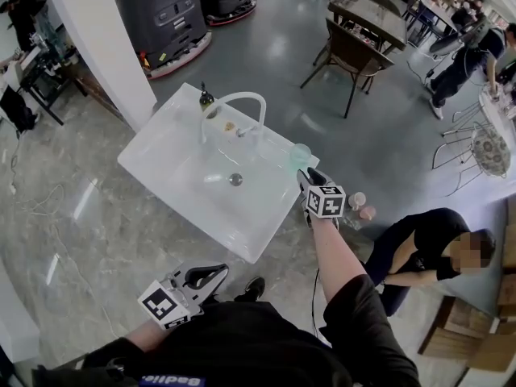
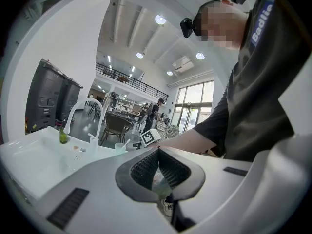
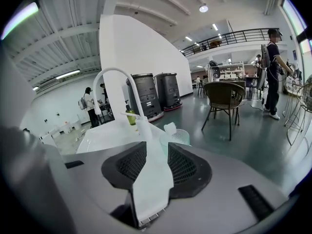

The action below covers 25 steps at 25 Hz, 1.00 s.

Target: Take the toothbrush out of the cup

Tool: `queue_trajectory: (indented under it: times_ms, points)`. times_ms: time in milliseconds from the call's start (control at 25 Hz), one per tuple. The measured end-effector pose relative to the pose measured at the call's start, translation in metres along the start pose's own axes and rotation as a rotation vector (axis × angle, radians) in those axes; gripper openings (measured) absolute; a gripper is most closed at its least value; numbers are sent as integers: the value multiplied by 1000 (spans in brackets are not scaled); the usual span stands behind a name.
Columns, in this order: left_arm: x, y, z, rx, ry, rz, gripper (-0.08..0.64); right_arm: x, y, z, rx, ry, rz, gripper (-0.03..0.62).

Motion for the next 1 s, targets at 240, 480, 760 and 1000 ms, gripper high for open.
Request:
queue_trajectory:
  times_ms: [240,480,760,1000]
  points:
    - [-4,-3,2,-2,13,-17,9,1,-10,8,-8,-10,-17,143]
    - [-9,4,-1,25,31,-13,9,4,-23,12,-30,4,-30,138]
    - [-12,10,-2,52,54,-23,9,16,-30,16,-96,67,-38,72]
    - [-10,15,-6,63,45,-19,9,26,-27,13,-122,89,-11,34]
Point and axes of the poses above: the fingertips, and each gripper's own axes: y backward along the fingers, z to its right, x out of its top, the point moved 8 cm from there along y, backward along the fingers, and after that the axes turned 9 degrees about -z, right-handed, at the moved point
